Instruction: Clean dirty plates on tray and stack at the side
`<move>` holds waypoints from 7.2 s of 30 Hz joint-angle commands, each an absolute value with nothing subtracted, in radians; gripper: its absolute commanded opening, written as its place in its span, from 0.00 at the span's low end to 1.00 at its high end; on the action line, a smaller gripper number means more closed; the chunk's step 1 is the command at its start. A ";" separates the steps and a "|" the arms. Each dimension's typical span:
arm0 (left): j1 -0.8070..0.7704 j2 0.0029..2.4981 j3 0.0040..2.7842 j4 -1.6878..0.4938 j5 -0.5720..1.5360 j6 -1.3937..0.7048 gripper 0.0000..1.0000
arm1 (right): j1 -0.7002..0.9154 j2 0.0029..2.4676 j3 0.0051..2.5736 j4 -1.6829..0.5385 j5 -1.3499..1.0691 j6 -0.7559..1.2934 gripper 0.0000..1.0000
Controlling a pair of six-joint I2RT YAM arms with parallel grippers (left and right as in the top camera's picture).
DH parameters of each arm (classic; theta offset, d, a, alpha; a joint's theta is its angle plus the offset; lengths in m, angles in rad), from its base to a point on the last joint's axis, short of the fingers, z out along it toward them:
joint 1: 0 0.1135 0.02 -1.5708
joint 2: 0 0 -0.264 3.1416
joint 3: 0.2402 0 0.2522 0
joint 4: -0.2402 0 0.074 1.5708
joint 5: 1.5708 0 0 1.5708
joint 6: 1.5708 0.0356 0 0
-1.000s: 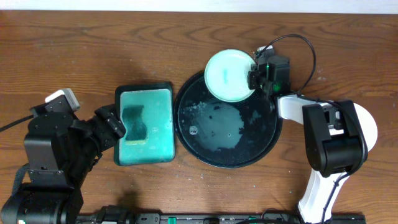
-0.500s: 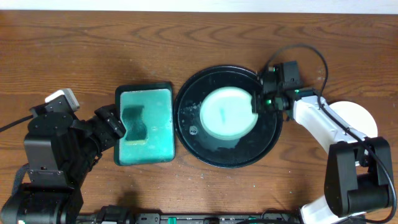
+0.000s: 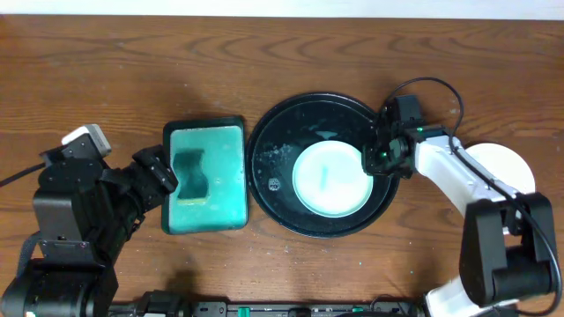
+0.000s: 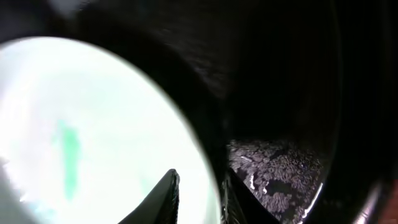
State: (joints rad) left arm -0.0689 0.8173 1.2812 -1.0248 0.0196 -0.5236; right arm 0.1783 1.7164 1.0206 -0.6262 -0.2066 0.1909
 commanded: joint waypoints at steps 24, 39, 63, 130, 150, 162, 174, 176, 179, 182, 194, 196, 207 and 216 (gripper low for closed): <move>-0.035 1.850 1.119 -0.779 0.091 -0.352 0.25 | 0.184 1.541 1.050 -0.881 -0.233 0.147 0.23; -0.063 1.691 1.320 -1.059 0.098 -0.333 0.07 | 0.160 1.618 1.025 -0.791 -0.123 0.221 0.36; -0.659 1.951 1.295 -0.372 0.543 -0.548 0.07 | 0.165 1.855 1.025 -0.748 -0.297 0.119 0.01; -0.576 2.165 1.554 -0.893 -0.014 -0.478 0.07 | 0.165 1.855 1.025 -0.743 -0.297 0.134 0.01; -0.728 2.258 1.554 -0.776 0.742 -0.426 0.08 | 0.165 1.855 1.025 -0.744 -0.297 0.134 0.01; -0.643 2.192 1.554 -0.991 0.361 -0.461 0.07 | 0.165 1.855 1.025 -0.753 -0.297 0.134 0.01; -0.368 1.654 1.552 -1.157 -0.185 -0.461 0.07 | 0.165 1.855 1.025 -0.642 -0.297 0.135 0.01; -0.294 1.658 1.514 -1.189 -0.192 -0.461 0.07 | 0.165 1.855 1.025 -0.606 -0.297 0.168 0.01; -0.232 1.671 1.399 -1.137 -0.192 -0.474 0.15 | 0.165 1.855 1.025 -0.599 -0.297 0.186 0.01; -0.168 1.700 1.231 -0.993 -0.095 -0.498 0.22 | 0.170 1.855 1.025 -0.614 -0.297 0.186 0.01; -0.139 1.536 1.303 -1.081 -0.028 -0.480 0.67 | 0.272 1.654 1.079 -0.606 -0.281 0.137 0.01; -0.139 1.465 1.312 -1.081 -0.027 -0.480 0.67 | 0.317 1.589 1.095 -0.581 -0.242 0.109 0.01; -0.139 1.015 1.314 -1.057 -0.027 -0.480 0.75 | 0.638 1.473 1.102 -0.145 -0.004 0.048 0.01; -0.139 0.809 1.314 -1.058 -0.027 -0.480 0.79 | 0.826 1.719 1.102 0.292 0.133 -0.162 0.01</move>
State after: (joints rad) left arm -0.1402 0.8410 1.3014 -1.0554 -0.0280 -0.4820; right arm 0.7937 1.6901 1.1000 0.2478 0.0307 -0.0685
